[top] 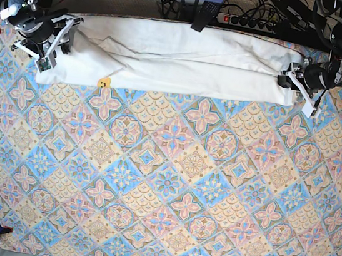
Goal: Fold the T-shirt properly
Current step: 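Grasp the strip's ends with both grippers and tuck them inward, then push the strip end inward with the left gripper, then release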
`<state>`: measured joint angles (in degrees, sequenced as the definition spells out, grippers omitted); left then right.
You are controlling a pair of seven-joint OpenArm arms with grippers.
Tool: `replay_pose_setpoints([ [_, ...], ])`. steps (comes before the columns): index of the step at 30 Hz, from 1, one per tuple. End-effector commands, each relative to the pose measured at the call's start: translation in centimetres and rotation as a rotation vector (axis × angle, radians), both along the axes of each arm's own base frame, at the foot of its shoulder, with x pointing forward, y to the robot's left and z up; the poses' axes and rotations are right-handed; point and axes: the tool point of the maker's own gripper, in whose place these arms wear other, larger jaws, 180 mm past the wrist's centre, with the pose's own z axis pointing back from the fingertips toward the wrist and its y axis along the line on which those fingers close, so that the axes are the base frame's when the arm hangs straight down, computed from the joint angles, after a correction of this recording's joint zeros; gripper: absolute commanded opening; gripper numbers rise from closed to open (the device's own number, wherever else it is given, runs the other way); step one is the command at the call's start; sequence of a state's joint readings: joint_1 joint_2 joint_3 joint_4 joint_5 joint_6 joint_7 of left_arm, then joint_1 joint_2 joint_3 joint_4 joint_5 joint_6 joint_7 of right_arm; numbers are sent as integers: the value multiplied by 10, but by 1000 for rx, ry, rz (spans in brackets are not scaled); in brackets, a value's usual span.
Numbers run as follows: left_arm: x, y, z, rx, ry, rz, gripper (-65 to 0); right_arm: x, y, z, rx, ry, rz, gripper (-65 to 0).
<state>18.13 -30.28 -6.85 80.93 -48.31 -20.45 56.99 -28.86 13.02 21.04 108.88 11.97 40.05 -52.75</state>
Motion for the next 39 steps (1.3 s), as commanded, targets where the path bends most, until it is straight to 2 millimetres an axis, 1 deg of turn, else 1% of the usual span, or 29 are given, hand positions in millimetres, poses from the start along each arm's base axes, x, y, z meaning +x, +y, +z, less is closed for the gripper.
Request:
replay_pose_setpoints([
  [1, 8, 9, 8, 13, -26, 3, -517, 6, -3, 8, -10, -31, 9, -446],
  [6, 27, 52, 30, 59, -106, 126, -520, 5, -3, 8, -10, -30, 9, -446],
  [9, 35, 83, 47, 97, -160, 206, -542, 5, -3, 8, -10, -30, 9, -446],
  [11, 50, 99, 60, 128, -206, 234, -555, 5, -3, 8, -10, -30, 9, -446],
  [13, 54, 117, 69, 182, -225, 253, -560, 5, -3, 8, -10, -30, 9, -446],
  [16, 55, 137, 80, 227, -249, 289, -560, 7, -2, 11, -13, -39, 14, -446],
  [18, 57, 139, 85, 229, -265, 297, -561, 7, -1, 12, -13, -40, 15, -446],
  [20, 64, 130, 98, 238, -303, 261, -577, 7, -1, 13, -14, -43, 16, -446],
  [21, 65, 124, 103, 242, -318, 240, -601, 7, -1, 13, -14, -43, 16, -446],
  [22, 60, 114, 104, 242, -324, 217, -631, 7, -1, 13, -14, -43, 16, -446],
  [23, 59, 103, 108, 236, -334, 196, -650, 7, -1, 13, -14, -43, 16, -446],
  [24, 58, 90, 113, 231, -349, 171, -650, 7, -1, 13, -14, -43, 16, -446],
  [27, 55, 46, 118, 188, -366, 92, -648, 7, -1, 13, -14, -44, 17, -446],
  [28, 54, 34, 119, 176, -368, 72, -647, 7, -1, 13, -14, -44, 17, -446],
  [30, 50, 11, 115, 137, -357, 43, -646, 7, -1, 13, -14, -44, 17, -446],
  [33, 47, -8, 106, 95, -338, 35, -645, 7, -1, 13, -14, -44, 17, -446],
  [35, 45, -25, 100, 56, -329, 30, -645, 8, -2, 14, -15, -46, 15, -447],
  [39, 41, -53, 91, 6, -302, -23, -644, 8, -2, 14, -15, -46, 15, -447],
])
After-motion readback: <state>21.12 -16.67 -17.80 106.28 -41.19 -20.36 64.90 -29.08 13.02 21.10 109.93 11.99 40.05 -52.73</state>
